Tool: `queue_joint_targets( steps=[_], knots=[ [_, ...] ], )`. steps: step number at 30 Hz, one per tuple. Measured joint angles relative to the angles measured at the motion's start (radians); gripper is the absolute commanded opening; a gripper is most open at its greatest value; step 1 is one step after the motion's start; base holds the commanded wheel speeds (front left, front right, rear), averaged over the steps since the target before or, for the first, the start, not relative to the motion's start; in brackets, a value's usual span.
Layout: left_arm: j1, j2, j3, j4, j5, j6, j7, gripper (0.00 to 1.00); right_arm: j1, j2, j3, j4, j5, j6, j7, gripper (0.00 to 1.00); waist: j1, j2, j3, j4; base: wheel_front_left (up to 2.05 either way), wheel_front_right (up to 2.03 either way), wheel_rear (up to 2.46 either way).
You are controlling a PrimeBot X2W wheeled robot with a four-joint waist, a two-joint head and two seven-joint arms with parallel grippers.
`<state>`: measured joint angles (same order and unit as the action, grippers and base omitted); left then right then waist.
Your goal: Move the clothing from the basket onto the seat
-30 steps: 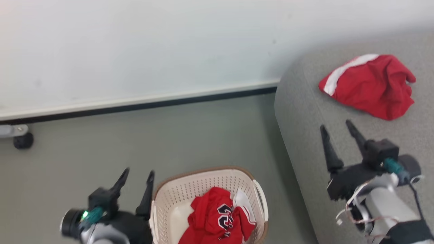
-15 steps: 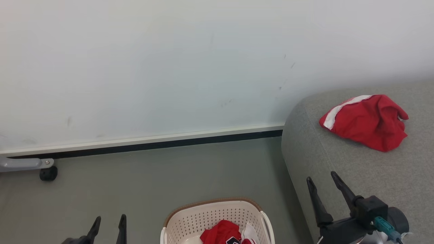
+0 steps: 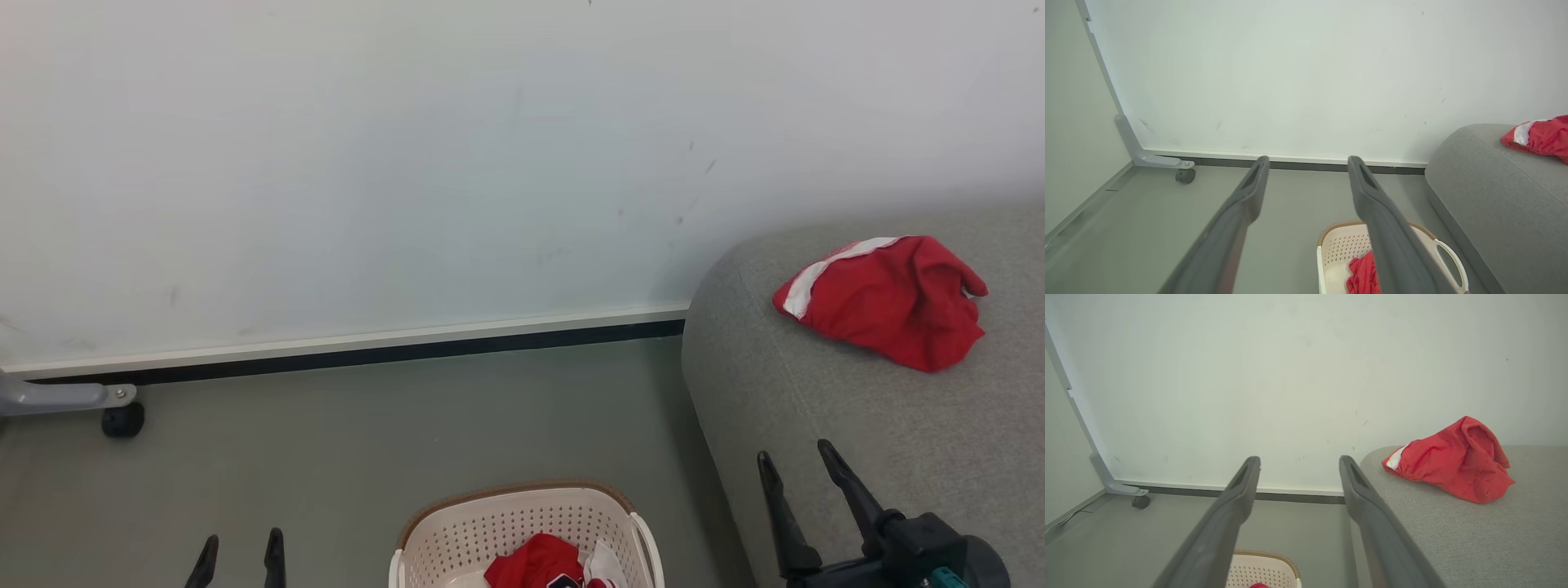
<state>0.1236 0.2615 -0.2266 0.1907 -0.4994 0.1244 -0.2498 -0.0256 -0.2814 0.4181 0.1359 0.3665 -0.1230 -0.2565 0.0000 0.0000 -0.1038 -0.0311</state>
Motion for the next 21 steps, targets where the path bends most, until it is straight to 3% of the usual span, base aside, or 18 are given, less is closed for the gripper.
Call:
queue_joint_targets(
  steps=[21],
  knots=[
    [0.024, -0.035, 0.059, -0.075, 0.07, 0.0, 0.0, 1.0, 0.021, 0.014, -0.068, -0.061, -0.042, -0.001, 0.0, 1.0, 0.0, 0.0001, 0.03, -0.007, 0.0, 0.0, 0.0]
  ],
)
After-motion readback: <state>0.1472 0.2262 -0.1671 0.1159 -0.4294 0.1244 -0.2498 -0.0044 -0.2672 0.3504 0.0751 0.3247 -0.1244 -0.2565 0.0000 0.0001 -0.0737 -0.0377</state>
